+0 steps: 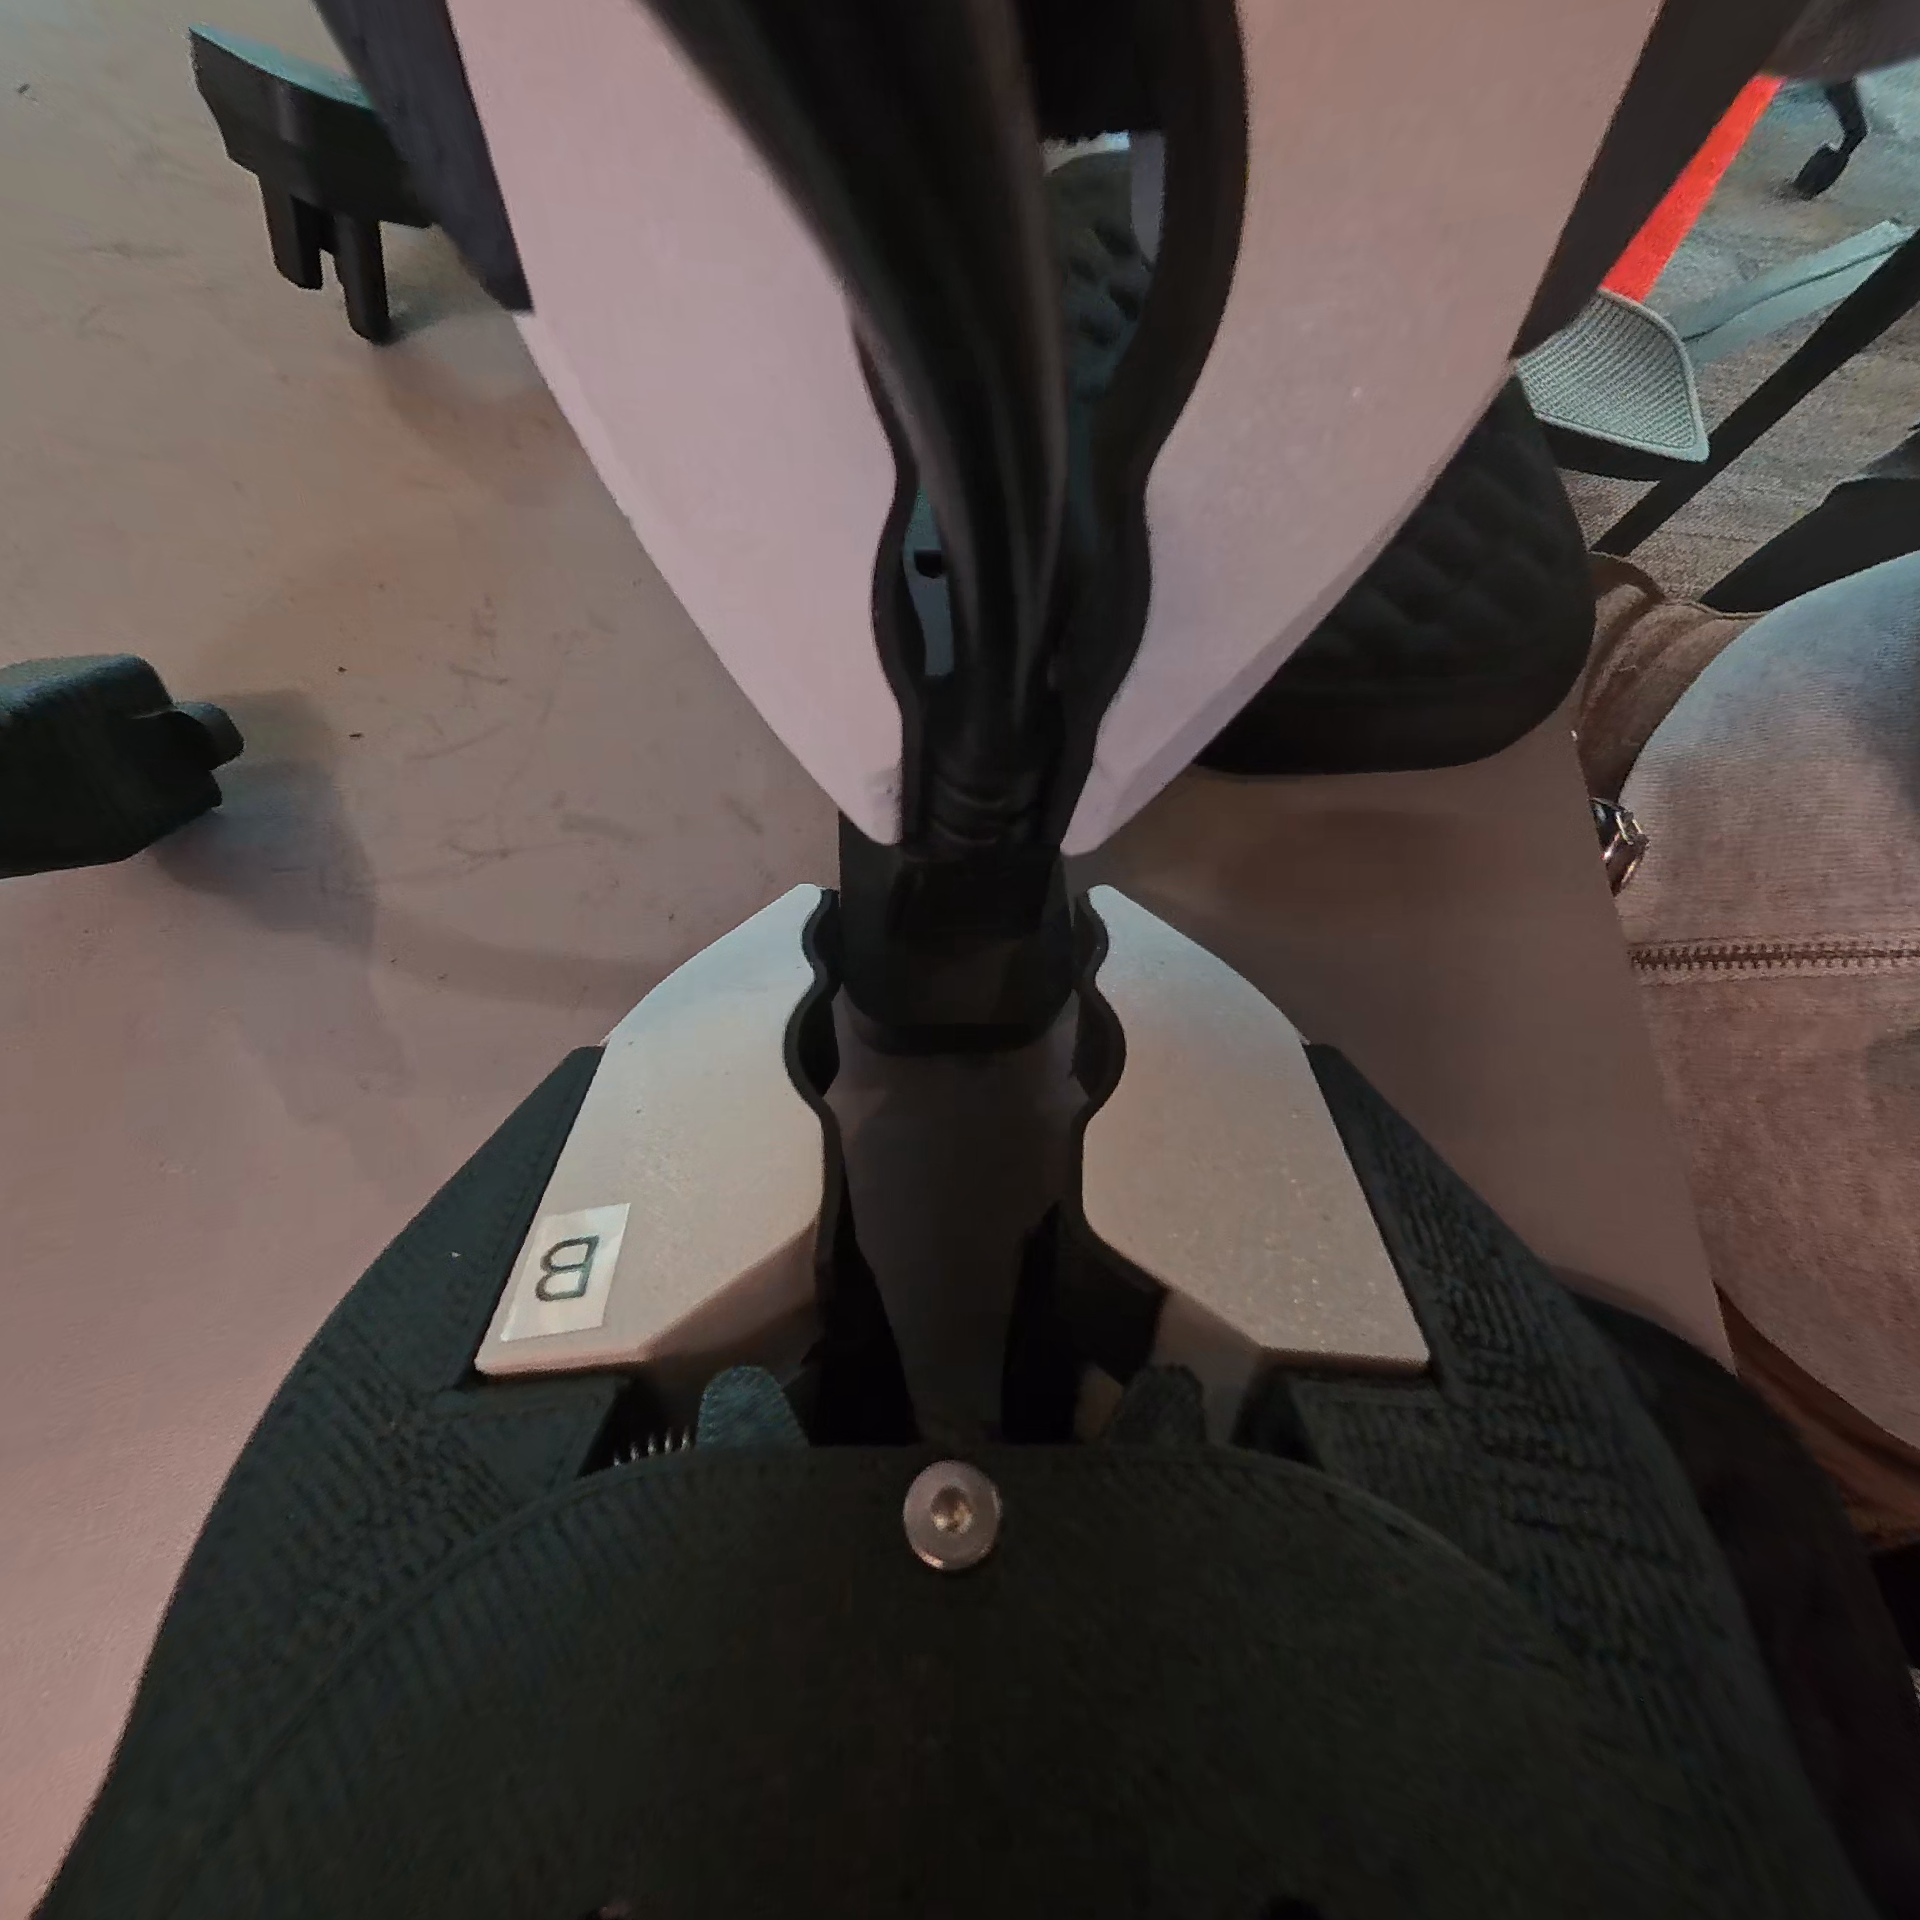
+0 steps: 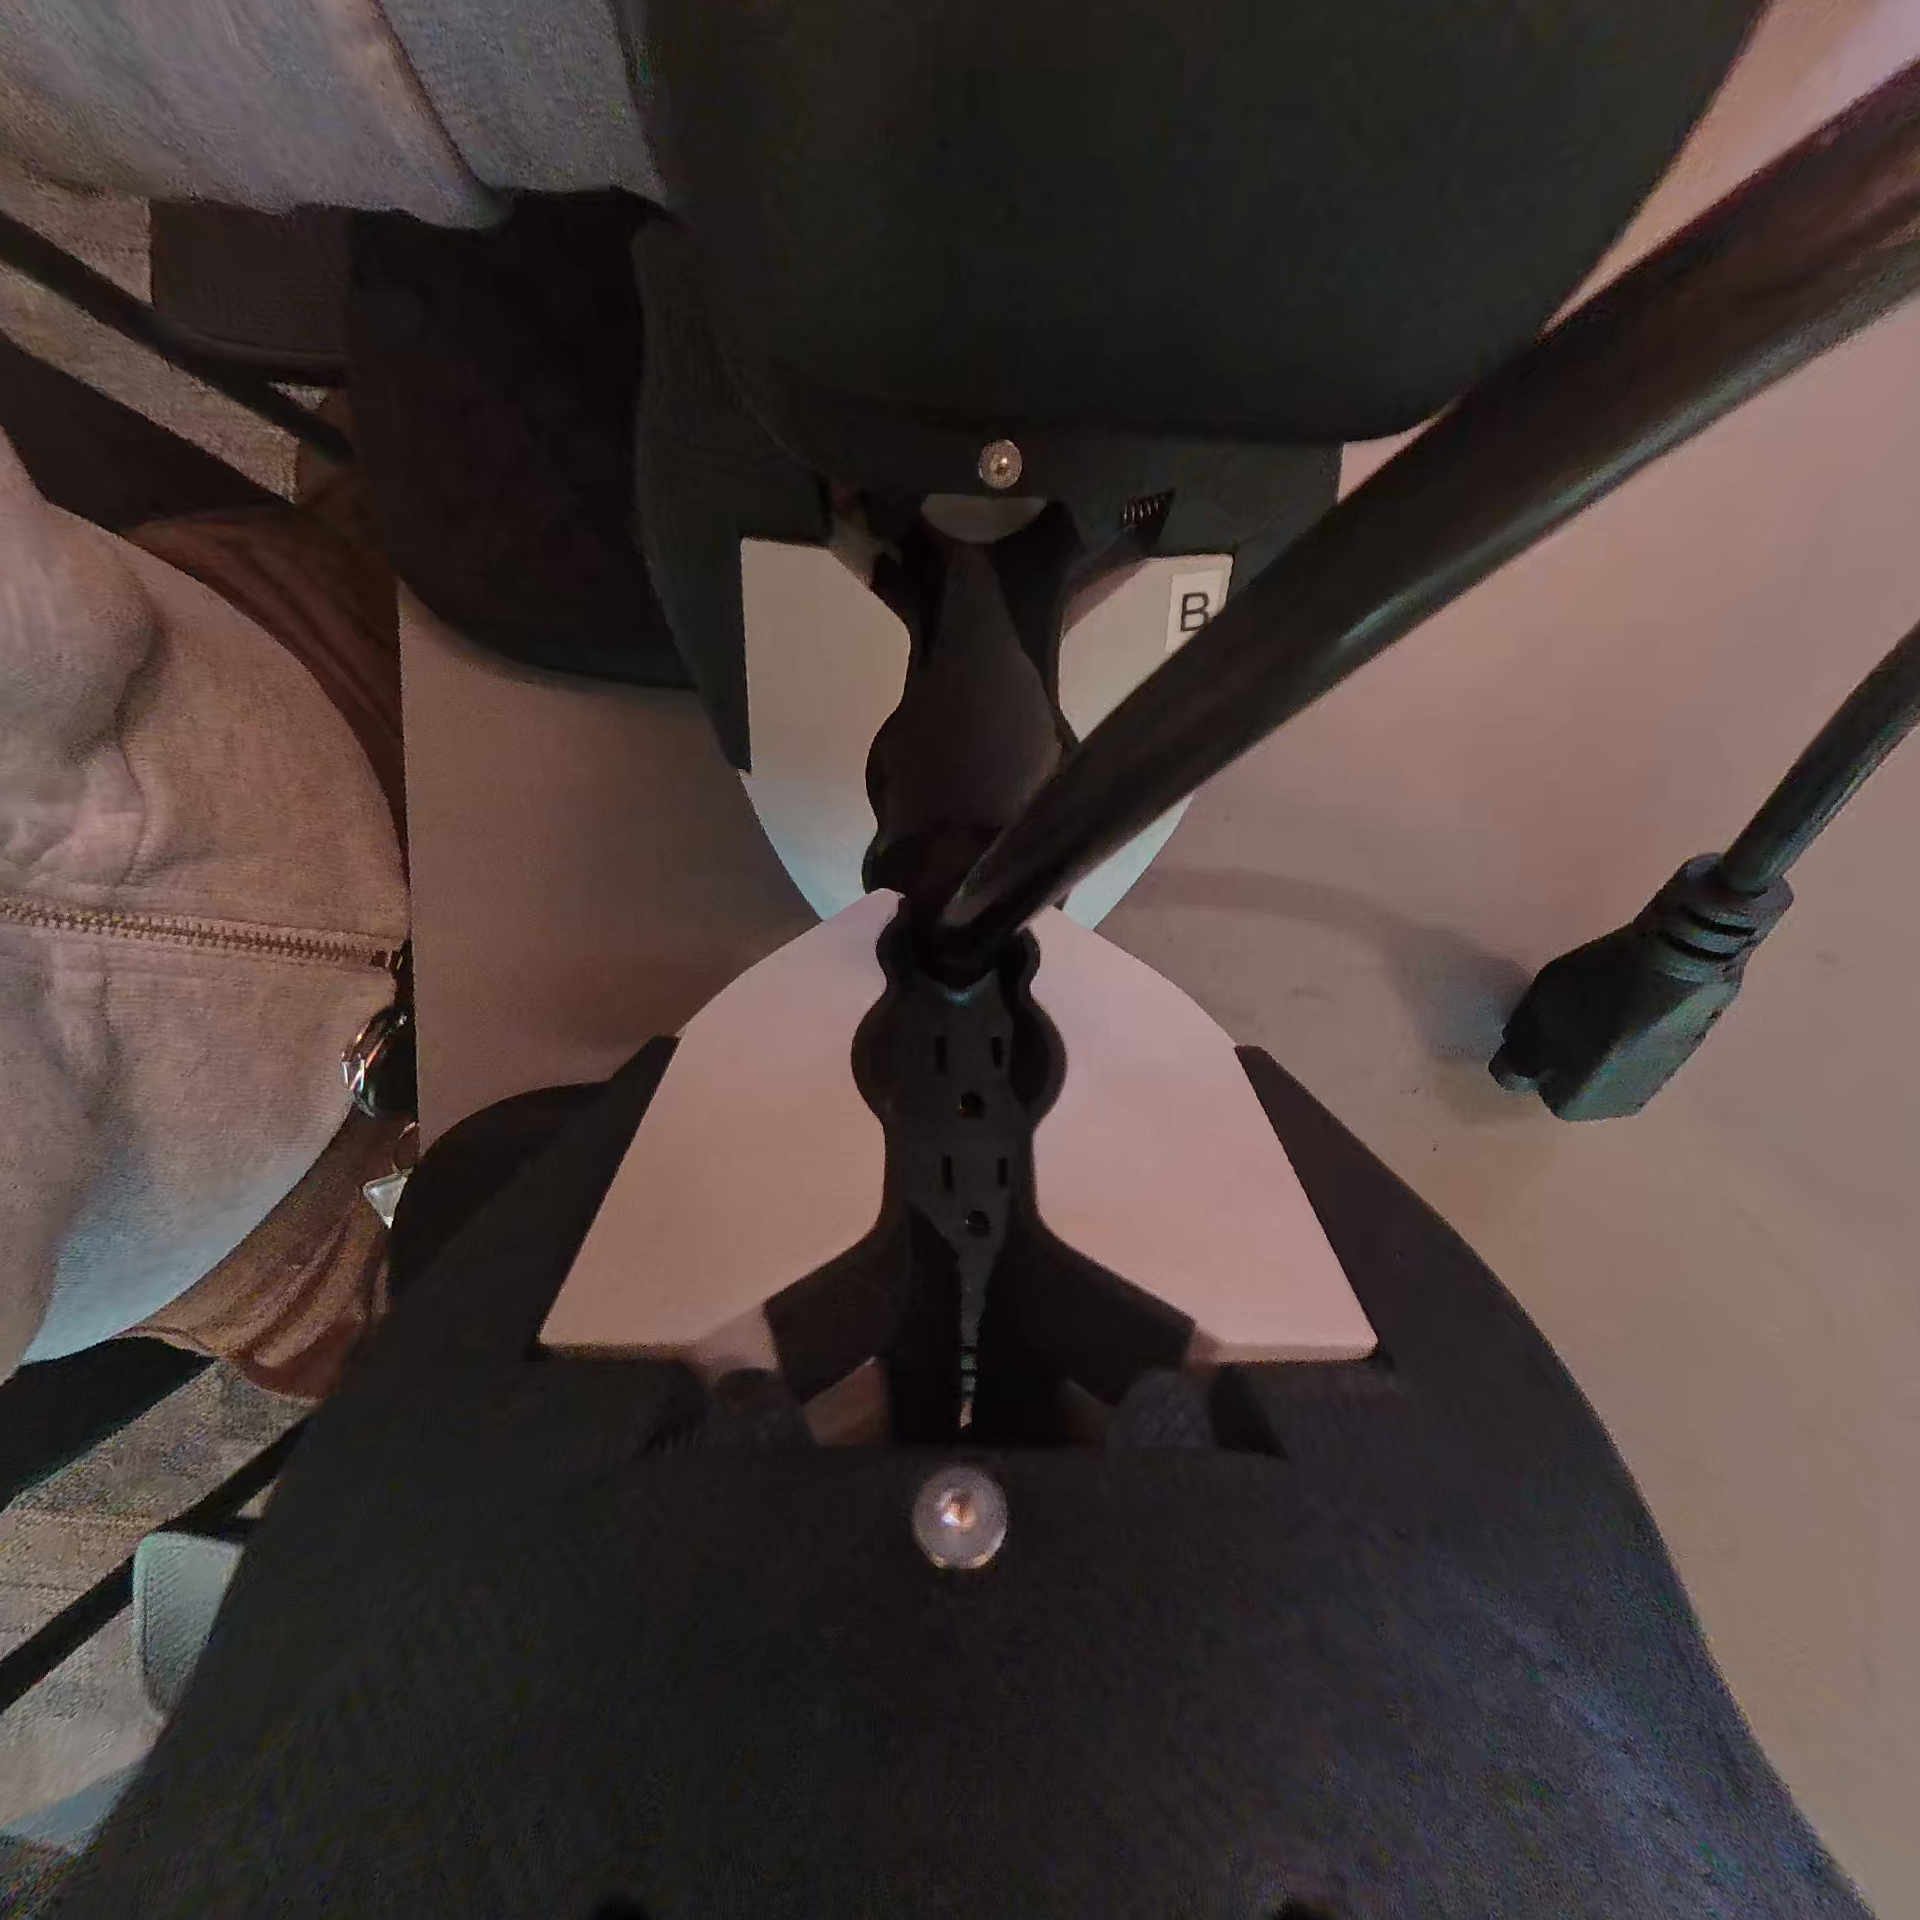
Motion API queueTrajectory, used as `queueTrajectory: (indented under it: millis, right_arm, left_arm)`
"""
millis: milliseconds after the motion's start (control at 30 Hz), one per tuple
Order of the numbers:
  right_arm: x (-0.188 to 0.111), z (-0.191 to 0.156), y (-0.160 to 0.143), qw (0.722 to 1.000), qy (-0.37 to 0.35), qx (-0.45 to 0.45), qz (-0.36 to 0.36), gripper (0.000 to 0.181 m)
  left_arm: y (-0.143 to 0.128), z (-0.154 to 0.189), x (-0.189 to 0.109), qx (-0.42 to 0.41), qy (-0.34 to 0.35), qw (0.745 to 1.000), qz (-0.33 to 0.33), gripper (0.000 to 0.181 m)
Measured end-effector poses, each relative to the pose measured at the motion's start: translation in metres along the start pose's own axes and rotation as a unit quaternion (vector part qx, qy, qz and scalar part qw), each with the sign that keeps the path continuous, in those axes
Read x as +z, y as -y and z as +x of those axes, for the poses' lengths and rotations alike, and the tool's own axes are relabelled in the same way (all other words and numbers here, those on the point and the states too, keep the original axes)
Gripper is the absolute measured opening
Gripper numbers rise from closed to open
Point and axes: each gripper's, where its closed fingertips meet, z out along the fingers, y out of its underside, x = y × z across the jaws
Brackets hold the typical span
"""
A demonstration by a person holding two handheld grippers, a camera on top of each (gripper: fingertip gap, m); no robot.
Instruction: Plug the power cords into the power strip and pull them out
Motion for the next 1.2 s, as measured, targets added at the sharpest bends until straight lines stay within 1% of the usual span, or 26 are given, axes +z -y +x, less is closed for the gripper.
queueTrajectory:
  millis: [133, 233, 300, 367, 400, 467, 600, 667, 733, 800, 833, 900, 967, 1033, 1067, 1167, 1200]
  right_arm:
    - [0.001, 0.001, 0.003, 0.999, -0.01, 0.004, 0.03, 0.017]
    - [0.001, 0.001, 0.004, 0.996, -0.012, 0.011, 0.083, 0.017]
    - [0.0, 0.003, 0.004, 0.992, -0.019, -0.008, 0.125, 0.018]
    - [-0.005, 0.016, 0.002, 0.984, -0.06, 0.0, 0.167, 0.043]
    - [-0.008, 0.021, 0.002, 0.978, -0.069, 0.013, 0.195, 0.052]
    - [-0.015, 0.023, 0.003, 0.966, -0.058, 0.041, 0.25, 0.058]
    - [-0.02, 0.023, -0.002, 0.956, -0.036, 0.034, 0.29, 0.074]
    - [-0.031, 0.03, -0.002, 0.937, -0.028, 0.05, 0.344, 0.079]
    - [-0.039, 0.048, -0.01, 0.92, -0.044, 0.098, 0.377, 0.089]
    - [-0.037, 0.058, -0.025, 0.923, -0.068, 0.114, 0.361, 0.094]
    - [-0.036, 0.066, -0.032, 0.924, -0.097, 0.12, 0.35, 0.096]
    - [-0.035, 0.093, -0.048, 0.913, -0.18, 0.162, 0.33, 0.106]
    - [-0.029, 0.115, -0.072, 0.91, -0.236, 0.206, 0.272, 0.11]
    - [-0.017, 0.13, -0.096, 0.91, -0.259, 0.245, 0.21, 0.123]
    - [-0.011, 0.136, -0.105, 0.911, -0.266, 0.259, 0.182, 0.134]
    - [-0.005, 0.145, -0.102, 0.913, -0.276, 0.253, 0.163, 0.145]
    - [-0.001, 0.147, -0.105, 0.916, -0.284, 0.25, 0.135, 0.146]
  left_arm:
    - [-0.002, -0.001, -0.003, -0.001, 0.0, 1.0, 0.0, 0.043]
    - [-0.002, -0.001, -0.003, -0.002, 0.0, 1.0, 0.0, 0.043]
    - [-0.002, -0.001, -0.003, -0.002, 0.0, 1.0, 0.0, 0.043]
    - [-0.002, -0.002, -0.003, -0.003, 0.001, 1.0, 0.001, 0.043]
    - [-0.002, -0.002, -0.003, -0.004, 0.002, 1.0, 0.001, 0.043]
    - [-0.002, -0.003, -0.003, -0.006, 0.004, 1.0, 0.001, 0.043]
    - [-0.002, -0.003, -0.003, -0.006, 0.005, 1.0, 0.001, 0.043]
    - [-0.002, -0.004, -0.003, -0.007, 0.007, 1.0, 0.001, 0.043]
    - [-0.002, -0.005, -0.003, -0.009, 0.01, 1.0, 0.001, 0.043]
    - [-0.002, -0.008, -0.004, -0.013, 0.016, 1.0, 0.001, 0.043]
    - [-0.002, -0.009, -0.004, -0.016, 0.019, 1.0, 0.002, 0.043]
    - [-0.003, -0.012, -0.005, -0.02, 0.027, 0.999, 0.002, 0.043]
    - [-0.004, -0.015, -0.007, -0.023, 0.034, 0.999, 0.003, 0.043]
    - [-0.005, -0.017, -0.008, -0.025, 0.039, 0.999, 0.003, 0.044]
    - [-0.005, -0.017, -0.008, -0.025, 0.041, 0.999, 0.003, 0.044]
    - [-0.007, -0.018, -0.006, -0.025, 0.046, 0.999, -0.008, 0.044]
    - [-0.008, -0.018, -0.005, -0.023, 0.048, 0.999, -0.013, 0.044]
